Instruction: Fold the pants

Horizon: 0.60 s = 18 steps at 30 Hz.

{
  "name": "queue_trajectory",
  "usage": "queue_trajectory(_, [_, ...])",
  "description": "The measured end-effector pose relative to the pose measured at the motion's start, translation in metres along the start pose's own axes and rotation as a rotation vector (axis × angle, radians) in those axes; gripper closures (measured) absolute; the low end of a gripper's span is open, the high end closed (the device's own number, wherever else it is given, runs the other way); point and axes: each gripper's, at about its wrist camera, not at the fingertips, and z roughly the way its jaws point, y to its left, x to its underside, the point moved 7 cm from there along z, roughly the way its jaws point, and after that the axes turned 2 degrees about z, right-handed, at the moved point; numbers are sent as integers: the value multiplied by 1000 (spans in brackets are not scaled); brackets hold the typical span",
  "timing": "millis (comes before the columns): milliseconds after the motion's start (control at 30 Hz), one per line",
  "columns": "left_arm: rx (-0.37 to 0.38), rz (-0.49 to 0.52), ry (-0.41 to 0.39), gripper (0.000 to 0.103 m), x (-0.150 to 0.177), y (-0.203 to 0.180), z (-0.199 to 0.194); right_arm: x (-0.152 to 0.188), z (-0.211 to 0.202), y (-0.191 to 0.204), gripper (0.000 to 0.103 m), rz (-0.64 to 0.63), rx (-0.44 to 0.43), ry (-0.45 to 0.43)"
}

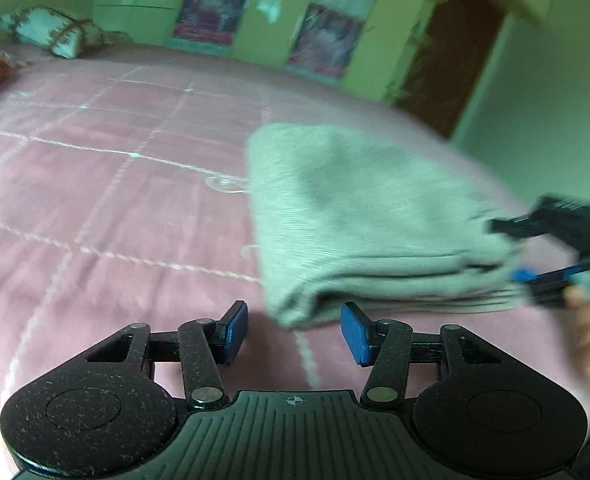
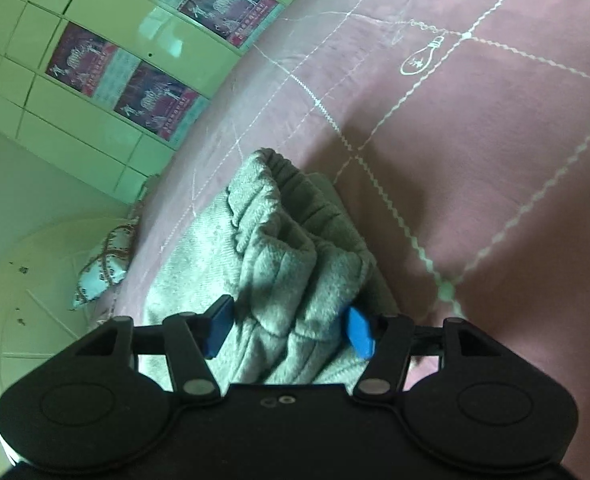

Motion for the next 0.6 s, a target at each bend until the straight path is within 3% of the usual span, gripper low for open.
queue_trajectory(100, [-125, -22, -65, 51, -4, 14, -8, 1, 1, 4, 59, -26, 48, -12])
queue_trajectory(133, [-143, -49, -88, 51, -2, 18, -12, 1, 1, 6, 68, -43, 51, -14])
queue_trajectory(200, [-154, -85, -122, 51, 5, 20, -19, 3, -7, 26, 74, -136, 32, -25])
queue_trajectory(333, [-151, -127, -199, 51, 14, 19, -33, 4, -49, 69, 75, -272, -116, -148])
queue_trajectory(400, [-154, -137, -165, 51, 18, 19, -28, 9, -51, 61, 75, -310, -106, -186])
queue_trajectory(433, [-144, -152, -142, 50, 20, 21, -25, 11, -33, 38, 75, -279, -37, -137])
queue_trajectory(467, [-123, -166, -136, 48, 22, 23, -25, 13, -10, 10, 75, -191, 51, -35])
queue_trajectory(500, [-109, -163, -132, 48, 22, 23, -27, 15, 1, -12, 76, -94, 55, 22])
queue_trajectory(533, [-109, -155, -129, 48, 23, 24, -30, 13, -5, -14, 74, -81, 6, -8])
queue_trajectory(600, [-111, -158, -126, 48, 26, 24, -32, 16, -14, -4, 72, -149, 8, -9])
